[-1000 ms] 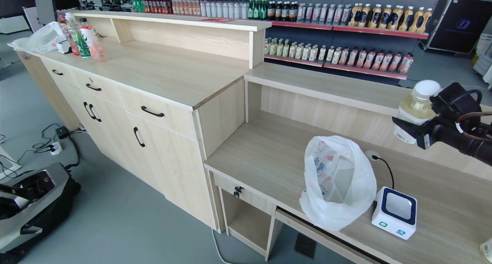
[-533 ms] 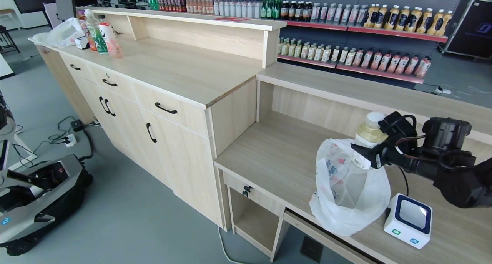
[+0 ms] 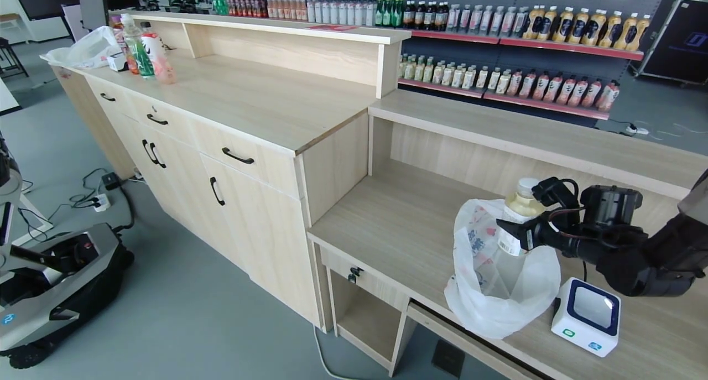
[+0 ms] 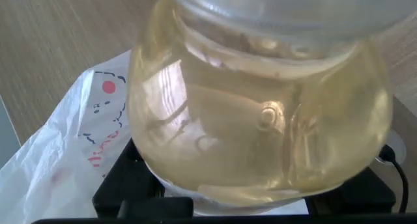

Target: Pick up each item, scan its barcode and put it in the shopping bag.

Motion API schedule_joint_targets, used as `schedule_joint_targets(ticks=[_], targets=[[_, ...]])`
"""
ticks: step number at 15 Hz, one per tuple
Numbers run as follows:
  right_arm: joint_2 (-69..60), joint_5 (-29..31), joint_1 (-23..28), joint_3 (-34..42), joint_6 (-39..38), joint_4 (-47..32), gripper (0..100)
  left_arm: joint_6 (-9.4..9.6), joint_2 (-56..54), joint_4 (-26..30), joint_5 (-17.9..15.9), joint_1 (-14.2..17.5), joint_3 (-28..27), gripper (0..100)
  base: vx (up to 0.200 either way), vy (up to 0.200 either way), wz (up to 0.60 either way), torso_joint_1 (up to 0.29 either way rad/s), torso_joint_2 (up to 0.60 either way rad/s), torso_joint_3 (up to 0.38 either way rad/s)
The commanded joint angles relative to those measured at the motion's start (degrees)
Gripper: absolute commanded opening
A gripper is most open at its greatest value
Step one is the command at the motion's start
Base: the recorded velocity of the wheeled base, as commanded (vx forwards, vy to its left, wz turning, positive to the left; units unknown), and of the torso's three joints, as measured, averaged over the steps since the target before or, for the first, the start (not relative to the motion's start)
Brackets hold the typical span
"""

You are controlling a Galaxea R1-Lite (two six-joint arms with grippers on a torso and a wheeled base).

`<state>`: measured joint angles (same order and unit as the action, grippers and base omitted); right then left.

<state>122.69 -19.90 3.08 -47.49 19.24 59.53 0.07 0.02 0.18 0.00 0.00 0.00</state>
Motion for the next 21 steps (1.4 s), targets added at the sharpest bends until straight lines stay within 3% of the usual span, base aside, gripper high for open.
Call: schedule_joint_targets(ticks=[1, 21], targets=[[4.4, -0.1, 1.0, -3.3, 0.5, 0.2, 0, 0.01, 0.0, 0.0, 0.0, 0.0, 0.0, 100, 0.0, 0.0, 0.0, 0.0, 0.0, 0.0], [21.3, -0.3, 1.5, -14.4, -3.5, 7.1, 0, 0.01, 0.0, 0.0, 0.0, 0.0, 0.0, 100, 0.0, 0.0, 0.0, 0.0, 0.0, 0.0]])
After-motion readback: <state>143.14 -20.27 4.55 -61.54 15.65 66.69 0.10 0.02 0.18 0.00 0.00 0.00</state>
